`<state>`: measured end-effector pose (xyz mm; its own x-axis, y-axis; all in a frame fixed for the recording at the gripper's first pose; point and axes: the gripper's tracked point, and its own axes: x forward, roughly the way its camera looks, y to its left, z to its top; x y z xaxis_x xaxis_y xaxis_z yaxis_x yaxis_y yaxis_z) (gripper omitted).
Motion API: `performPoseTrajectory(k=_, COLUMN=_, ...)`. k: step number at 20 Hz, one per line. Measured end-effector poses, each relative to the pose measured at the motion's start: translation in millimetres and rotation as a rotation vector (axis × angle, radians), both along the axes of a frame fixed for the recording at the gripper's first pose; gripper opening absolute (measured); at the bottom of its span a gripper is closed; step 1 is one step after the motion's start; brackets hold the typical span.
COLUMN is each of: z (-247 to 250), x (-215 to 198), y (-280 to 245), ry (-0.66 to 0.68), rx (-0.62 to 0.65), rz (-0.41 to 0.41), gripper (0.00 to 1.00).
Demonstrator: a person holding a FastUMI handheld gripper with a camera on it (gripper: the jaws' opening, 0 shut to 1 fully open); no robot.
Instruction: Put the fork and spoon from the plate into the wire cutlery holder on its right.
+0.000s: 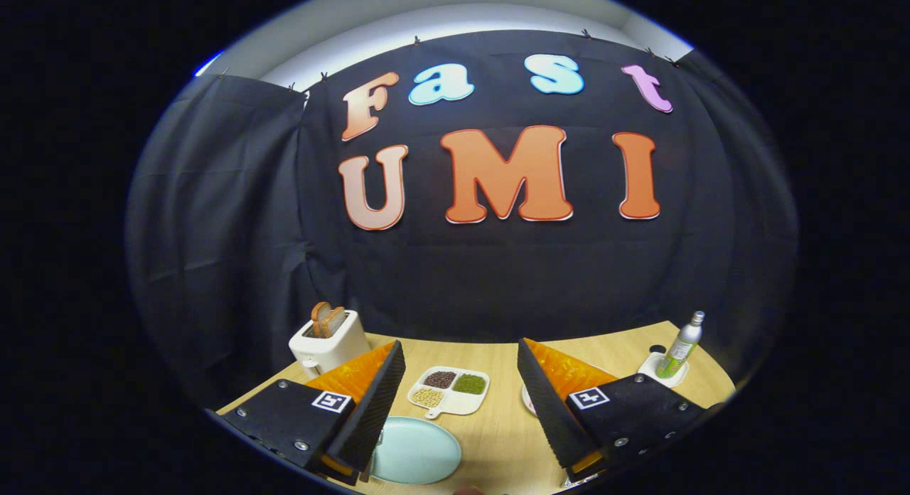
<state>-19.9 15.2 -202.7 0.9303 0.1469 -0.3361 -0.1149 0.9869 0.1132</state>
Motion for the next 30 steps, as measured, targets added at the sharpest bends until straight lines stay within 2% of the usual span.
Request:
performPoseTrajectory(k=8, z=-40, x=0, y=98, ry=0.103, rx=-0.029, rz=0.186, gripper=0.95)
performPoseTrajectory(k=14, z=-120, x=-31, y=137, ry=0.391, rx=-0.103, rz=0.308, gripper=0.96)
performPoseTrajectory(k=17, z=-163, x=-49, y=143, ry=0.563, rx=-0.174, rz=0.329, gripper=0.96)
performPoseTrajectory(k=23, z=-222, x=-85, y=156, ry=0.836, rx=-0.214, rz=0.375, gripper=0.93)
performPoseTrajectory(k=25, z=-240, x=-96, y=156, ry=0.918, rx=-0.233, rz=0.376, gripper=0.89)
performPoseTrajectory(k=30, z=-267, x=-114, y=154, ry=1.098, rx=-0.25, rz=0.348, gripper=0.72)
